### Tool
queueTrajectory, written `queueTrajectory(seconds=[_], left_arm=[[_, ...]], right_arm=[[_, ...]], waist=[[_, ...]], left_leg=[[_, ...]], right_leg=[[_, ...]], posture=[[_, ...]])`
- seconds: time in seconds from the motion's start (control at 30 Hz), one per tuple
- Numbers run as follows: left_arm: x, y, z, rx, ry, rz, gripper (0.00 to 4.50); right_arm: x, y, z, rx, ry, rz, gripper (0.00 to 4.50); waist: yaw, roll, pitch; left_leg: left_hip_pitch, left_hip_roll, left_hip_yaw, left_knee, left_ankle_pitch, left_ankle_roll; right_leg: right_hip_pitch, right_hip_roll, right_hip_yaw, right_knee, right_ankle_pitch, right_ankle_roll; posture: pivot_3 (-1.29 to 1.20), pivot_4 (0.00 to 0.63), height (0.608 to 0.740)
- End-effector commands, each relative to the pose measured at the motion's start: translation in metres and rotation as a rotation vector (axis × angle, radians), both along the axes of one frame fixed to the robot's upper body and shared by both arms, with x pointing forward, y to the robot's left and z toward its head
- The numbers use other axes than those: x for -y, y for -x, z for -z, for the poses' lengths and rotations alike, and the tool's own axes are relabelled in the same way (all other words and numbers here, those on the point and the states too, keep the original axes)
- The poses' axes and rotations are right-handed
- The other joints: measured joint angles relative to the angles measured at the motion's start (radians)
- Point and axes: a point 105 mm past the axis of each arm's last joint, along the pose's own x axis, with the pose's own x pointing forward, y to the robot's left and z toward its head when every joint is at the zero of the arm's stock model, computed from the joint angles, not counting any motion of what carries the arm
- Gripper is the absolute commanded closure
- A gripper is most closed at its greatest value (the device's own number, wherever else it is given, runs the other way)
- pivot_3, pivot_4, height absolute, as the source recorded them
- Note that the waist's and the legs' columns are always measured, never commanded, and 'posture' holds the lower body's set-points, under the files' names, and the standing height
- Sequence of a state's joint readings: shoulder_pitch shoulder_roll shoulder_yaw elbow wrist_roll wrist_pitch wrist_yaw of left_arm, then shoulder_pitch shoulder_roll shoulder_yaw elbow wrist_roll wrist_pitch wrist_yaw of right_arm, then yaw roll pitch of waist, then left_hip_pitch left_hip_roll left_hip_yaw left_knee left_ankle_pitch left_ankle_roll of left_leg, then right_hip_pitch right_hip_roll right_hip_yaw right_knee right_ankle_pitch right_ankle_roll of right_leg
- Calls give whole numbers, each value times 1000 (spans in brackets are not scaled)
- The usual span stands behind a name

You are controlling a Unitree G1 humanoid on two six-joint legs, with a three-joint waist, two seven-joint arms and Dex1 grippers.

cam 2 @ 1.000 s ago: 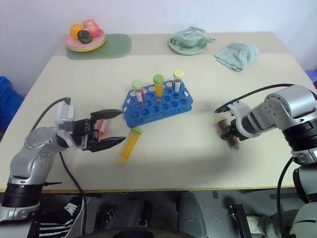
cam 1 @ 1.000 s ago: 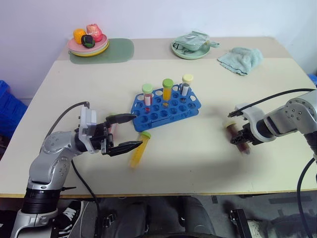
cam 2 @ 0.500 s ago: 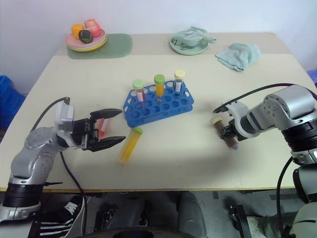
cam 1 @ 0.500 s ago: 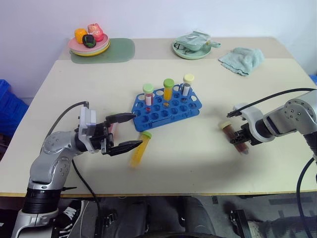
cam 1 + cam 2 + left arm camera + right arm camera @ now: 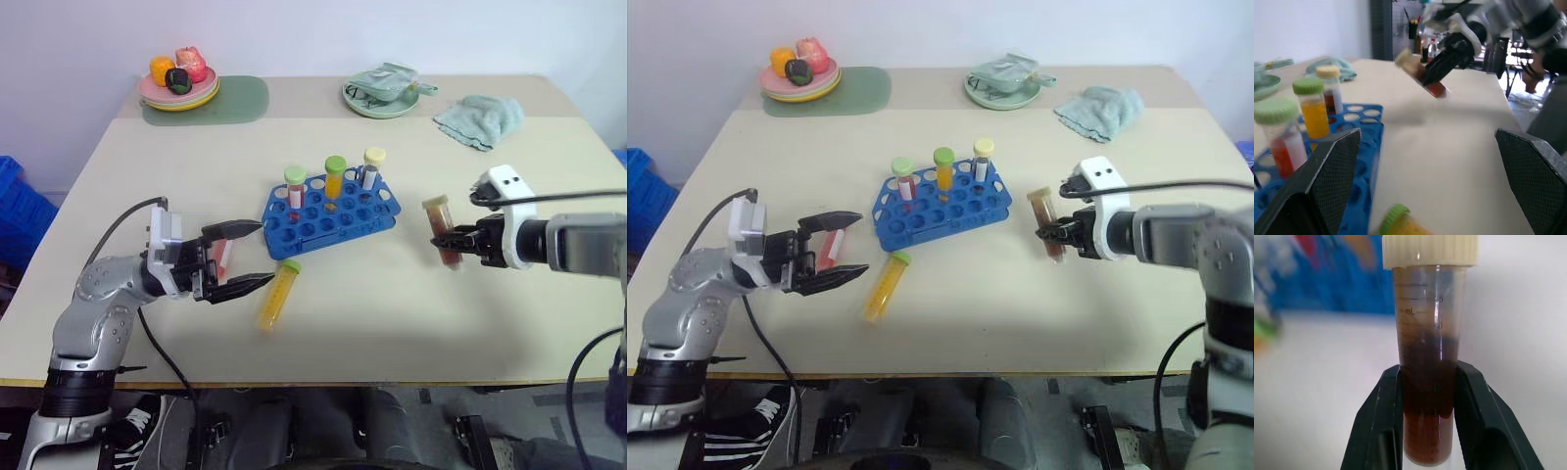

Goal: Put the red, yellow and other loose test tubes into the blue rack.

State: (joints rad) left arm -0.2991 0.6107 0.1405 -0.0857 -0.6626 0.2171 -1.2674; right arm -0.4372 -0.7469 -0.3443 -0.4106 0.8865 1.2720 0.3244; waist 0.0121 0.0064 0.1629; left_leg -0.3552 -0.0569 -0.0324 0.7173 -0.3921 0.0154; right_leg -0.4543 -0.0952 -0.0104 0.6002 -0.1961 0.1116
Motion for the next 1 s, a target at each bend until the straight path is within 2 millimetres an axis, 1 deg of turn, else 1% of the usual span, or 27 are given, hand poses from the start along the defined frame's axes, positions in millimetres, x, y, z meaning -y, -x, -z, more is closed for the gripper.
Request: queueTrajectory(seconds=[0.03,0.1,0.13,0.2,0.27,0.37,0.5,0.6,0.77,0.9,1.0], left_arm=[[-8,-8,-10,50,-6,-9,0],[-10,-14,-13,54,-6,-13,0],[-12,-17,-15,54,-6,-17,0],[-14,-19,-19,67,-19,-16,0],[-18,-21,-26,69,-6,-21,0],[-22,-25,-26,72,-20,-29,0],[-21,-27,-28,76,-16,-25,0],[-20,-26,-30,80,-22,-21,0],[-22,-24,-30,79,-36,-25,0],[-24,-21,-29,80,-43,-33,0],[-23,-20,-29,82,-46,-34,0]], right_arm=[[-2,2,-34,287,-92,40,3712],[-7,0,-41,387,-175,60,3712],[-9,-3,-42,437,-185,77,3712],[-17,-6,-49,531,-228,73,3712],[-20,-12,-53,601,-294,120,3712],[-36,-17,-44,673,-295,98,3712],[-55,-25,-36,724,-392,132,3712],[-70,-27,-32,783,-377,112,3712],[-83,-33,-20,797,-399,93,3712],[-97,-36,-3,799,-373,71,3712],[-102,-41,3,796,-369,73,3712]], waist=[[-3,0,0],[-8,0,0],[-9,0,0],[-17,0,0],[-23,0,0],[-30,0,0],[-36,0,0],[-38,1,0],[-40,1,0],[-56,1,0],[-59,1,1]], left_leg=[[0,0,0,0,0,0],[1,0,1,0,0,0],[1,0,1,0,0,0],[0,0,1,-1,0,0],[0,0,1,-1,0,-1],[0,0,1,-1,1,-1],[2,-1,3,-2,1,-2],[2,0,3,-2,1,-2],[2,0,2,-2,1,-2],[2,0,2,-2,2,-3],[2,0,2,-2,2,-3]], right_leg=[[0,0,0,1,0,0],[0,0,1,1,0,0],[-1,1,1,1,0,0],[-2,1,1,2,0,0],[-3,1,1,3,0,0],[-5,1,1,8,0,0],[-6,1,1,11,0,0],[-6,1,1,12,0,0],[-6,1,1,12,0,-1],[-6,1,1,12,0,-1],[-7,1,1,12,0,-1]], posture=[[0,150,740],[0,150,740],[0,150,740],[0,150,740],[0,150,740],[0,150,740],[0,150,740],[0,150,740],[0,150,740],[0,150,740],[0,150,740]])
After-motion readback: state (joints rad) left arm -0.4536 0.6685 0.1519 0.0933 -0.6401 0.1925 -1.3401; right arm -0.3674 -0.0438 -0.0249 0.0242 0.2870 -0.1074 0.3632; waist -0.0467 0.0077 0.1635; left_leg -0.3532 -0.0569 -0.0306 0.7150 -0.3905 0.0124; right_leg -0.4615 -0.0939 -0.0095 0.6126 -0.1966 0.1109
